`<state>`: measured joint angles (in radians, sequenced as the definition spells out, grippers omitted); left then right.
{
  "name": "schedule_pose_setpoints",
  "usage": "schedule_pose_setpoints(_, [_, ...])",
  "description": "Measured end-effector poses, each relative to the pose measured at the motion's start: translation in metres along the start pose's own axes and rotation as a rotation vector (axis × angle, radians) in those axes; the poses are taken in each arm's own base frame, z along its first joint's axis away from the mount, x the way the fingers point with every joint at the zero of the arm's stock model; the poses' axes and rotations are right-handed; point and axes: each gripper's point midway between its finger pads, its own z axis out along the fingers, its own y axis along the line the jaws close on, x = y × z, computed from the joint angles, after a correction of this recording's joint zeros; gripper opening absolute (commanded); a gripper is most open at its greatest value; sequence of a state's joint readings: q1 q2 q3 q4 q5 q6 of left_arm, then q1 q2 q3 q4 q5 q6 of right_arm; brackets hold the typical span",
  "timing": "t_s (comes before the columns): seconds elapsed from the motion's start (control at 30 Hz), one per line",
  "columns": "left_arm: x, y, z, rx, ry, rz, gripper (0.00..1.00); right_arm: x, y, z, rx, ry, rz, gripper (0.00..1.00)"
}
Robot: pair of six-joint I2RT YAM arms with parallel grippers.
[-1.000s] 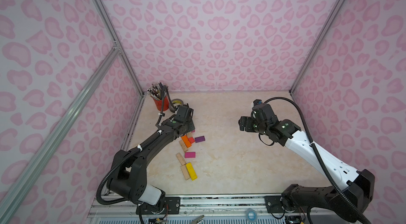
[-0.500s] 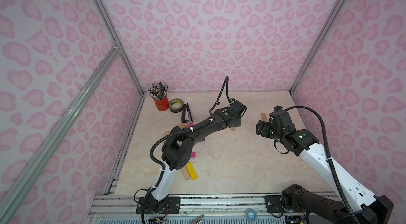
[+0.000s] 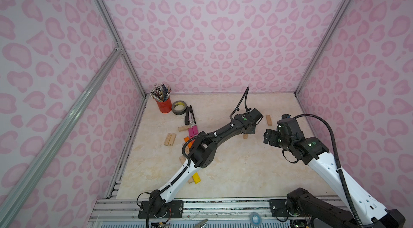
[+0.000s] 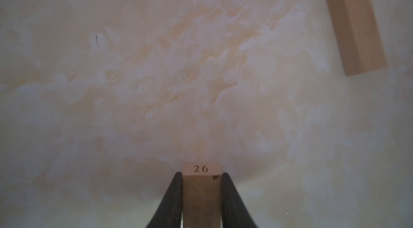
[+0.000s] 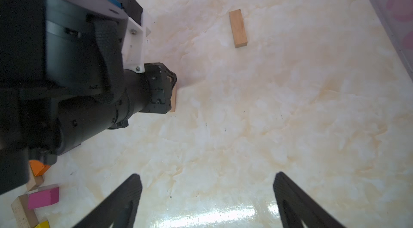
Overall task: Assemble the letter k with building blocks
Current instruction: Place the building block at the center of the board, then pick up the building block from the center of the board.
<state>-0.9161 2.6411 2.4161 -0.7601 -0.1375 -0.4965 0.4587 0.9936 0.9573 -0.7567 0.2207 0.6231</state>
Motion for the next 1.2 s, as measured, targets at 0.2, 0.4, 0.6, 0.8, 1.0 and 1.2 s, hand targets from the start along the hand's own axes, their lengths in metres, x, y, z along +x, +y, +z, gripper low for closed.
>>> schedule_pose_setpoints(0.2, [0.003, 0.000, 0.003, 0.002, 0.010, 0.003, 0.35, 0.003, 0.000, 0.000, -0.006, 0.011, -0.001, 0.94])
schedule_pose_setpoints(0.4, [0.002, 0.000, -0.001, 0.003, 0.011, 0.018, 0.44, 0.003, 0.002, 0.000, -0.009, 0.021, -0.002, 0.94])
schedule_pose_setpoints(0.6, [-0.020, -0.003, -0.037, 0.030, -0.038, 0.015, 0.49, 0.001, 0.006, 0.002, -0.018, 0.033, -0.010, 0.94])
schedule_pose_setpoints(0.8, [-0.041, 0.015, -0.123, 0.075, -0.139, -0.012, 0.51, -0.003, 0.014, 0.009, -0.031, 0.042, -0.010, 0.92])
schedule_pose_setpoints(1.0, [-0.041, 0.073, -0.203, 0.072, -0.292, -0.082, 0.55, -0.001, 0.026, 0.032, -0.048, 0.085, -0.012, 0.92])
schedule_pose_setpoints(1.2, [-0.001, 0.107, -0.256, 0.113, -0.386, -0.047, 0.63, 0.010, 0.048, 0.077, -0.056, 0.191, -0.044, 0.91])
